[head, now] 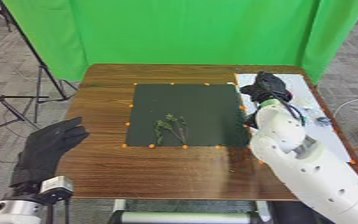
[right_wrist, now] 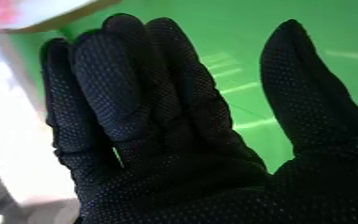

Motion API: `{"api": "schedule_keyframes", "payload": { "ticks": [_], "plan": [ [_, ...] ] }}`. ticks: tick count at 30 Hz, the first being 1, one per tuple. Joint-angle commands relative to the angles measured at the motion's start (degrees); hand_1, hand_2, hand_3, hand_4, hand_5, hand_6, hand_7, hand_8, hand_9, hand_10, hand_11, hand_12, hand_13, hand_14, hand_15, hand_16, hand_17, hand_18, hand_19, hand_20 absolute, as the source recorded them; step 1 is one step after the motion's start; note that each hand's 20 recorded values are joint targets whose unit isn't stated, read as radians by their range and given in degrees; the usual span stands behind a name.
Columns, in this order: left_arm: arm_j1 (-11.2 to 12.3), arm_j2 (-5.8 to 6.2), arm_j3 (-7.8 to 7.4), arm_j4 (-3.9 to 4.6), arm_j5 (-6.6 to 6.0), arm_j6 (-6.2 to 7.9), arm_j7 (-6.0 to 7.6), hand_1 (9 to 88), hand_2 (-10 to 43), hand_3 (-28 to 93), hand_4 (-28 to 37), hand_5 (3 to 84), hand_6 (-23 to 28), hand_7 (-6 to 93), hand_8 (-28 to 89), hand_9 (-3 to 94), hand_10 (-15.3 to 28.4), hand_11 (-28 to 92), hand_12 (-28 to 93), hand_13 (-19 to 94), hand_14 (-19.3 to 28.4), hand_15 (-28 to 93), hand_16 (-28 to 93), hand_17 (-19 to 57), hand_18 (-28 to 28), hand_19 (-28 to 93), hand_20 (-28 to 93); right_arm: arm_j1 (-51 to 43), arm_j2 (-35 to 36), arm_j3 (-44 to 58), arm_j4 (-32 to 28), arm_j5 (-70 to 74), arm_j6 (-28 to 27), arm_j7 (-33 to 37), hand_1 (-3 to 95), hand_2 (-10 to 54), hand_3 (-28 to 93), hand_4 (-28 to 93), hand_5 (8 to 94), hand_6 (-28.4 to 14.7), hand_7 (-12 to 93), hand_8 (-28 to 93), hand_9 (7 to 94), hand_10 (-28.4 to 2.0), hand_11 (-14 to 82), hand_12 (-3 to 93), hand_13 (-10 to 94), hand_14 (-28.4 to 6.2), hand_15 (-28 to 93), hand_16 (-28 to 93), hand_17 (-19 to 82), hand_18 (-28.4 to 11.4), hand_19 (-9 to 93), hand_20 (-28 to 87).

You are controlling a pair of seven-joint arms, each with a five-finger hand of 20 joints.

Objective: Arrange flowers

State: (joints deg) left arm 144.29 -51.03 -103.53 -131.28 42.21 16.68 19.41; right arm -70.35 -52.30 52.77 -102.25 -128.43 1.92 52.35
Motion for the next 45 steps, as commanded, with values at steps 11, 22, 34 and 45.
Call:
{"api": "schedule_keyframes", "payload": {
  "ticks": [11,22,34,45],
  "plan": [
    [-2.03,1.60,2.09,0.77,-1.17,0.24,-0.06,27.0,5.4,82,-14.6,47.8,14.6,15.3,-8,41.0,22.8,39,11,28,28.2,61,-12,-9.6,21.8,56,16,-3.92,-1.08,0.84,6.95,-5.23,-7.52,4.82,28.4,-0.6,75,-23,64.7,-13.8,12,-9,63.3,-23.2,21.3,16.0,64,-16.9,67,16,36,-28.4,89,-16],
    [-2.74,2.19,2.12,1.03,-1.80,0.38,0.16,27.0,5.4,82,-14.3,47.7,14.6,15.4,-8,41.0,22.8,39,11,28,28.3,61,-12,-9.5,21.8,56,16,-1.11,-3.22,-1.94,13.04,-10.05,-7.54,3.06,30.6,-1.2,75,-24,69.0,-11.6,14,-10,68.4,-21.5,23.0,16.5,68,-15.1,68,16,37,-27.0,90,-17],
    [-2.90,0.46,1.74,1.08,-1.33,-0.24,-0.77,27.1,5.4,82,-14.2,47.7,14.5,15.4,-8,41.0,22.8,39,11,28,28.2,61,-12,-9.6,21.8,56,16,-3.25,-6.60,-3.59,14.18,-9.51,-12.65,2.49,34.0,-2.7,77,-24,74.2,-8.1,18,-10,74.8,-19.0,27.3,18.3,71,-13.5,66,17,37,-25.9,91,-17],
    [-3.29,-0.59,1.27,1.07,-0.25,-0.99,-1.71,27.3,5.4,82,-14.1,47.8,14.6,15.4,-8,41.0,22.8,39,11,28,28.3,61,-12,-9.5,21.8,56,16,-5.62,-9.70,-1.50,15.52,-8.26,-18.43,1.17,51.7,-6.3,74,-28,79.1,-3.6,28,11,81.9,-12.5,31.8,30.1,76,-8.4,65,21,36,-23.0,92,-13]
  ]
}}
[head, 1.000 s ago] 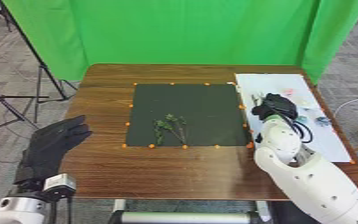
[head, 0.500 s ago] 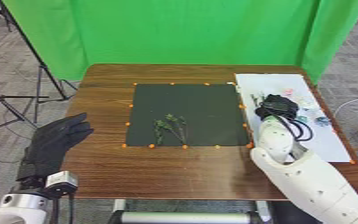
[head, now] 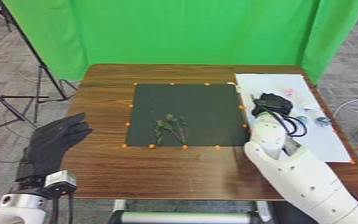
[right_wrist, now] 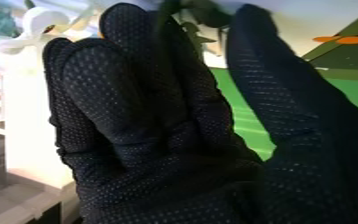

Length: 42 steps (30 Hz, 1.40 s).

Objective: Arrange flowers

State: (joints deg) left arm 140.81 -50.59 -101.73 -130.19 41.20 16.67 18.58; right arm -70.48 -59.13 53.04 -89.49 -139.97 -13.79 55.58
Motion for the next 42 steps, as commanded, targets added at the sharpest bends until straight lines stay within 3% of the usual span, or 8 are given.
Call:
{"api": "schedule_keyframes", "payload": {
  "ticks": [1,9,16,19,23,27,36,42],
  "plan": [
    [0.25,-1.11,-0.58,-0.04,0.79,-1.07,-0.89,27.3,5.4,82,-14.1,47.8,14.6,15.4,-8,41.0,22.8,39,11,28,28.3,61,-12,-9.5,21.8,56,16,-5.41,-2.76,-1.83,2.68,3.22,-2.72,-1.41,52.5,-5.7,73,-28,79.3,-3.3,29,14,82.2,-12.5,33.2,30.1,77,-8.1,65,22,36,-22.7,92,-12],
    [0.81,-1.51,-0.87,-0.35,1.01,-0.82,-1.10,27.3,5.4,82,-14.0,47.8,14.6,15.4,-8,41.1,22.9,39,11,28,28.2,61,-12,-9.6,21.8,56,16,-5.67,0.60,-0.78,-0.19,3.66,5.50,-1.84,52.7,-4.9,77,-28,79.4,-2.4,30,22,83.0,-13.2,37.6,31.6,77,-7.6,70,24,37,-22.6,93,-8],
    [3.58,-1.19,-1.28,-1.10,0.25,1.04,1.17,27.3,5.5,82,-14.1,47.9,14.6,15.5,-8,41.1,22.9,39,11,28,28.3,61,-12,-9.6,21.8,56,16,-4.64,3.77,1.88,-5.71,6.60,15.22,-3.86,51.7,-5.9,80,-28,80.8,-2.9,29,24,83.8,-12.3,39.5,32.8,78,-7.4,72,24,39,-22.1,93,-5],
    [3.38,-0.60,-0.78,-1.00,0.00,1.41,1.74,27.4,5.6,82,-14.1,47.9,14.6,15.5,-9,41.1,22.9,39,11,28,28.2,61,-12,-9.5,21.8,56,16,-4.64,6.07,2.89,-8.36,6.69,18.62,-4.91,51.5,-6.3,80,-28,81.5,-3.1,29,24,84.1,-12.3,39.8,33.0,78,-7.5,73,25,39,-22.0,93,-4],
    [4.76,-0.11,-1.01,-1.37,-0.44,2.18,2.67,27.3,5.4,82,-13.9,47.9,14.7,15.4,-8,41.1,22.9,39,11,28,28.2,61,-12,-9.5,21.8,56,16,-2.81,7.08,3.05,-10.14,6.82,20.14,-6.00,51.3,-6.5,81,-28,81.7,-3.1,29,24,84.3,-12.0,39.9,33.2,78,-7.4,73,25,39,-21.9,93,-3],
    [4.67,0.50,-0.76,-1.26,-0.63,2.52,3.28,27.3,5.5,82,-14.1,47.9,14.7,15.3,-8,41.0,22.8,39,11,28,28.3,61,-12,-9.5,21.8,56,16,-1.95,7.83,2.85,-12.10,6.75,21.60,-6.29,51.3,-6.7,81,-28,81.8,-3.1,29,24,84.3,-11.8,39.9,33.3,79,-7.3,73,25,39,-21.9,93,-2],
    [4.72,1.01,-0.48,-1.20,-0.82,2.55,3.42,27.3,5.6,82,-14.0,47.9,14.6,15.3,-8,41.0,22.8,39,11,28,28.2,61,-12,-9.5,21.7,56,16,-3.75,9.12,0.57,-17.75,4.95,23.23,-8.66,51.4,-7.2,81,-28,82.4,-3.2,28,24,84.7,-11.8,39.8,33.3,79,-7.4,73,25,40,-22.1,93,-1],
    [4.78,1.22,-0.57,-1.20,-0.94,2.79,3.59,27.3,5.6,82,-14.0,48.0,14.7,15.4,-8,41.0,22.8,39,11,28,28.3,61,-12,-9.5,21.7,56,16,-2.56,9.39,0.20,-15.91,3.93,22.62,-7.71,51.7,-7.6,81,-28,82.7,-3.2,27,25,85.0,-11.7,39.5,33.5,79,-7.4,73,25,39,-22.2,93,-1]
  ]
}}
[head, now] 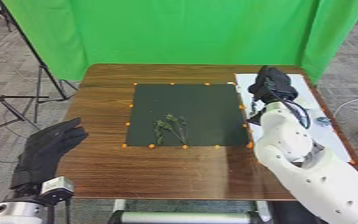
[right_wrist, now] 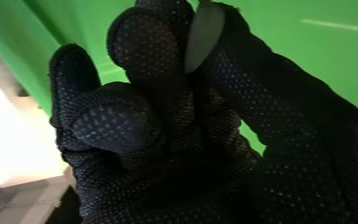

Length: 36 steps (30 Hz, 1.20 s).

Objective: Arrange flowers

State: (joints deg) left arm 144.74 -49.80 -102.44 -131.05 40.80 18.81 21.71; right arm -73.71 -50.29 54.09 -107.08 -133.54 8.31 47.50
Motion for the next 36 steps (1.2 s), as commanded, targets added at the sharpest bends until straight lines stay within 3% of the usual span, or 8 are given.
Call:
{"api": "schedule_keyframes", "payload": {
  "ticks": [1,7,14,16,19,28,31,36],
  "plan": [
    [1.24,1.58,0.32,-0.31,-1.49,1.20,1.34,27.3,5.6,82,-14.0,47.9,14.6,15.4,-8,41.0,22.8,39,11,28,28.3,61,-12,-9.5,21.7,56,16,0.47,0.73,-0.45,2.00,-2.37,0.45,0.66,51.8,-7.7,81,-28,82.8,-3.3,27,25,85.1,-11.8,39.4,33.6,79,-7.5,73,25,39,-22.2,93,-1],
    [3.17,4.61,0.44,-0.50,-4.30,3.43,4.25,27.3,5.5,82,-13.9,47.8,14.6,15.5,-8,41.0,22.8,39,11,28,28.3,61,-12,-9.5,21.7,56,16,0.71,1.96,0.73,4.01,-3.01,0.31,1.01,51.9,-7.8,81,-28,83.0,-3.4,27,25,85.2,-11.8,39.2,33.8,79,-7.4,73,25,39,-22.2,93,-1],
    [3.43,5.56,0.45,-0.54,-5.01,4.01,5.10,27.4,5.6,82,-13.9,47.8,14.6,15.4,-8,41.1,22.8,39,11,28,28.3,61,-12,-9.5,21.8,56,16,3.92,2.20,-0.56,4.41,-2.89,0.89,-0.45,52.0,-7.8,81,-28,83.1,-3.5,27,25,85.2,-11.7,39.0,34.1,79,-7.5,73,25,39,-22.0,93,-2],
    [3.80,6.99,0.81,-0.58,-6.25,4.94,6.47,27.3,5.5,82,-13.8,47.8,14.6,15.5,-8,41.1,22.8,39,11,28,28.4,61,-12,-9.5,21.8,56,16,5.23,2.01,-1.30,4.42,-3.09,1.25,-0.91,52.1,-7.9,81,-28,83.2,-3.5,27,25,85.2,-11.6,39.0,34.1,79,-7.5,73,25,39,-21.9,93,-2],
    [3.48,7.58,0.81,-0.37,-6.30,4.62,6.10,27.3,5.5,82,-14.0,47.8,14.7,15.4,-8,41.1,22.8,39,11,28,28.3,61,-12,-9.5,21.7,56,16,6.38,2.23,-2.03,4.28,-3.37,1.46,-0.90,52.1,-7.9,81,-28,83.2,-3.4,27,25,85.3,-11.5,38.8,34.2,79,-7.4,73,25,39,-21.8,93,-2],
    [4.93,7.59,0.34,-0.82,-6.65,5.17,6.44,27.3,5.5,82,-14.0,47.8,14.6,15.4,-8,41.1,22.8,39,11,28,28.3,61,-12,-9.5,21.7,56,16,7.96,2.20,-2.00,3.64,-2.97,0.58,-2.07,52.3,-7.9,81,-28,83.3,-3.5,26,26,85.4,-11.6,38.4,34.4,79,-7.5,73,26,39,-21.7,93,-2],
    [5.36,8.61,0.27,-0.86,-7.52,5.67,7.33,27.3,5.5,82,-14.0,47.8,14.6,15.4,-8,41.1,22.8,39,11,28,28.3,61,-12,-9.5,21.8,56,16,8.94,2.13,-2.79,3.36,-2.21,0.65,-2.77,52.3,-7.9,81,-28,83.2,-3.5,26,26,85.4,-11.5,38.3,34.5,79,-7.4,73,26,39,-21.7,93,-2],
    [5.01,7.69,-0.14,-0.87,-6.71,5.17,6.56,27.3,5.5,82,-14.0,47.8,14.6,15.4,-8,41.1,22.8,39,11,28,28.2,61,-12,-9.6,21.8,56,16,9.95,1.30,-4.20,2.67,-1.81,0.07,-4.09,52.2,-7.8,81,-28,83.1,-3.5,26,26,85.3,-11.5,38.3,34.7,79,-7.5,73,26,39,-21.5,92,-2]
  ]
}}
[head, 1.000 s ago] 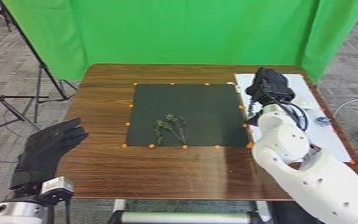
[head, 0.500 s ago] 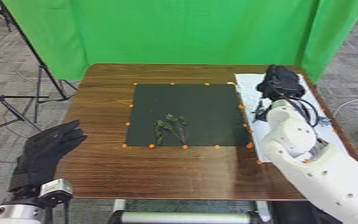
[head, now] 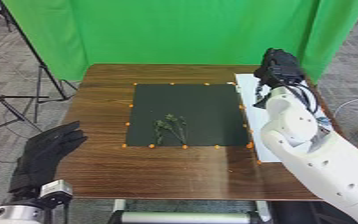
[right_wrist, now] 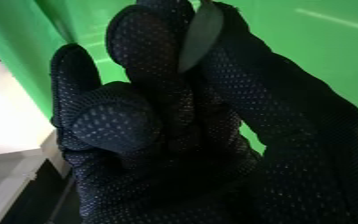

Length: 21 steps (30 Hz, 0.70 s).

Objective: Arrange flowers

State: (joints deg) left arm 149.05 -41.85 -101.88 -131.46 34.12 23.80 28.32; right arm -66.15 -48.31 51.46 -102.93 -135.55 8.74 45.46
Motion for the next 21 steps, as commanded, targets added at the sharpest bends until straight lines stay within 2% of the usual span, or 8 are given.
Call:
{"api": "schedule_keyframes", "payload": {
  "ticks": [1,2,7,8,10,14,15,21],
  "plan": [
    [0.59,-0.80,-0.87,-0.56,0.50,-0.07,-0.75,27.3,5.5,82,-14.0,47.8,14.6,15.5,-8,41.1,22.8,39,11,28,28.3,61,-12,-9.5,21.8,56,16,2.60,-0.97,-1.81,-1.59,0.30,-0.73,-2.49,52.2,-7.7,81,-28,83.0,-3.5,26,26,85.3,-11.4,38.2,34.7,79,-7.6,73,26,39,-21.4,92,-2],
    [0.65,-0.66,-0.83,-0.61,0.36,0.18,-0.48,27.3,5.6,82,-14.0,47.8,14.6,15.4,-8,41.1,22.8,39,11,28,28.3,61,-12,-9.5,21.7,56,16,2.99,-1.20,-2.30,-1.68,0.49,-0.78,-2.65,52.2,-7.7,81,-28,83.0,-3.5,26,26,85.2,-11.4,38.2,34.8,79,-7.6,73,26,39,-21.4,92,-2],
    [0.39,-1.51,-0.87,-0.56,1.01,-0.45,-1.33,27.2,5.5,82,-14.0,47.9,14.6,15.5,-8,41.1,22.8,39,11,28,28.3,61,-12,-9.5,21.7,56,16,4.31,-2.09,-4.72,-2.74,1.13,-0.76,-3.74,52.2,-7.7,81,-28,83.0,-3.5,27,25,85.3,-11.4,38.1,34.8,79,-7.6,73,26,39,-21.3,92,-2],
    [0.61,-1.04,-0.88,-0.62,0.59,-0.13,-1.04,27.3,5.5,82,-13.9,47.9,14.6,15.4,-8,41.1,22.8,39,11,28,28.3,61,-12,-9.5,21.7,56,16,4.55,-2.36,-5.23,-3.06,1.18,-0.99,-3.96,52.2,-7.8,81,-28,83.0,-3.5,27,25,85.2,-11.4,38.2,34.9,79,-7.6,73,26,39,-21.3,92,-1],
    [0.63,-1.20,-0.90,-0.66,0.63,0.04,-1.05,27.3,5.5,82,-14.0,47.9,14.6,15.4,-8,41.1,22.8,39,11,28,28.3,61,-12,-9.5,21.7,56,16,4.94,-2.94,-6.21,-3.46,1.04,-0.99,-4.39,52.2,-7.7,81,-28,83.0,-3.5,27,25,85.2,-11.4,38.1,34.9,79,-7.7,73,26,39,-21.3,92,-1],
    [0.63,-1.99,-1.23,-0.68,1.14,-0.30,-1.51,27.3,5.4,82,-13.9,47.8,14.6,15.4,-8,41.1,22.8,39,11,28,28.3,61,-12,-9.4,21.8,56,16,5.99,-4.10,-8.00,-4.15,1.79,-1.24,-5.23,52.1,-7.7,81,-28,83.0,-3.6,27,26,85.2,-11.4,38.0,35.0,79,-7.7,73,26,38,-21.3,92,-1],
    [0.75,-1.21,-1.12,-0.63,0.41,0.13,-0.80,27.3,5.5,82,-14.0,47.9,14.6,15.3,-8,41.0,22.8,39,11,28,28.3,61,-12,-9.5,21.8,56,16,6.55,-4.42,-8.62,-4.08,1.88,-1.36,-5.45,52.1,-7.7,81,-28,83.0,-3.5,27,25,85.2,-11.4,38.0,34.9,79,-7.7,73,26,38,-21.3,91,-1],
    [-0.47,-3.01,-1.19,-0.60,2.16,-1.06,-3.03,27.3,5.5,82,-14.0,47.8,14.6,15.3,-8,41.1,22.8,39,11,28,28.3,61,-12,-9.5,21.8,56,16,8.51,-6.50,-10.84,-3.21,2.30,-1.64,-6.56,52.1,-7.7,81,-28,83.0,-3.6,27,25,85.2,-11.5,38.1,35.0,79,-7.8,73,26,38,-21.3,91,0]
  ]
}}
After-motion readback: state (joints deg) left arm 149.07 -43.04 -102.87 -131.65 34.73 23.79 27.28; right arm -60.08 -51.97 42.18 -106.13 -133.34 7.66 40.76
